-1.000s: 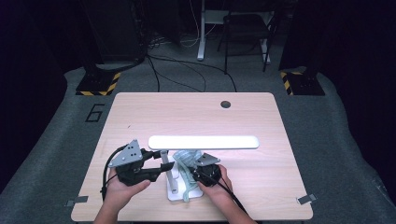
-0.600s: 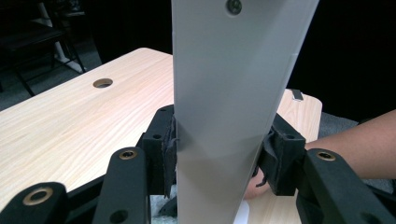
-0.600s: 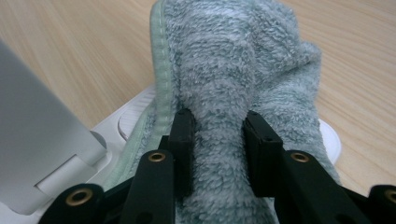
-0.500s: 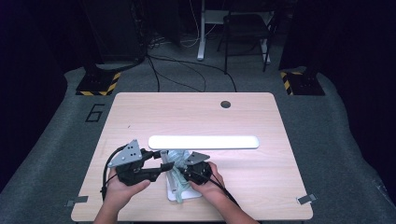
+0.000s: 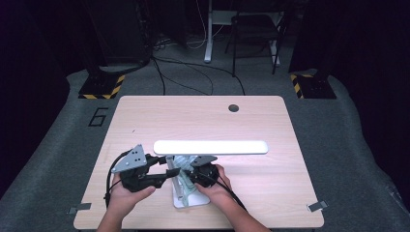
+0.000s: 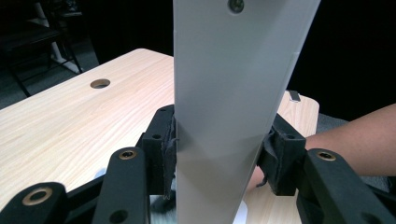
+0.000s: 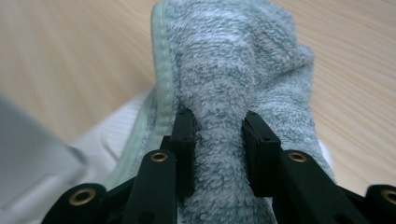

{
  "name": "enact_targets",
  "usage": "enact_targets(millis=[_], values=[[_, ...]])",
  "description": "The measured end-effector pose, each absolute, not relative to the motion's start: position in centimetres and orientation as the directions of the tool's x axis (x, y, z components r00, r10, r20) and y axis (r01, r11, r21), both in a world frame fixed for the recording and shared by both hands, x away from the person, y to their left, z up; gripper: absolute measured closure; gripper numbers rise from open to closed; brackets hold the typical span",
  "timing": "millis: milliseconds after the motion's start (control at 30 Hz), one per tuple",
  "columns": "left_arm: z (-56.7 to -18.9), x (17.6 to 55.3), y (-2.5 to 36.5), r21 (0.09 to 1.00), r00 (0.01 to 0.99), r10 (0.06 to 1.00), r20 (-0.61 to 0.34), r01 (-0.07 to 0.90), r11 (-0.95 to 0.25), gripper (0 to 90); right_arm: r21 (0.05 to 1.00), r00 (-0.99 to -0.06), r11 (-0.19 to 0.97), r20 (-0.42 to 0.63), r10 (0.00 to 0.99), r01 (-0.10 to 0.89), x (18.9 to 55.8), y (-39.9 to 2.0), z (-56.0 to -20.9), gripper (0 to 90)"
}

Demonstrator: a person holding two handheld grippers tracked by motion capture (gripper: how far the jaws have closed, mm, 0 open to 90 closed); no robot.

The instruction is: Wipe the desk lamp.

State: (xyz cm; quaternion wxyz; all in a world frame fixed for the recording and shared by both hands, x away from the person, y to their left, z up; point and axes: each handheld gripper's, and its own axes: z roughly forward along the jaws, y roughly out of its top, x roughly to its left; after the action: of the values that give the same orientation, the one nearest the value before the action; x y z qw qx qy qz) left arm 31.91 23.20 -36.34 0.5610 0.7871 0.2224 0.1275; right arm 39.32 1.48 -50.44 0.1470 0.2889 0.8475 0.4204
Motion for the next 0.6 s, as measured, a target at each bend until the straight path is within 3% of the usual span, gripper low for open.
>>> enact_targets(millis=[133,267,600], values=[[-36.3,32.0,23.2,0.939,0.871,0.489,-0.044,0.203,-0.279,52.7,0.818,-0.845,0.453,0.075,0.529,0.355,38.7,2.4,-50.0,69.3],[-36.3,31.9,23.2,0.939,0.870,0.491,-0.047,0.206,-0.275,52.7,0.804,-0.887,0.529,-0.005,0.461,0.271,38.1,3.9,-50.1,69.7],[-36.3,31.7,23.1,0.938,0.867,0.495,-0.057,0.216,-0.271,52.8,0.803,-0.810,0.482,0.003,0.586,0.351,40.3,3.3,-50.7,70.7]])
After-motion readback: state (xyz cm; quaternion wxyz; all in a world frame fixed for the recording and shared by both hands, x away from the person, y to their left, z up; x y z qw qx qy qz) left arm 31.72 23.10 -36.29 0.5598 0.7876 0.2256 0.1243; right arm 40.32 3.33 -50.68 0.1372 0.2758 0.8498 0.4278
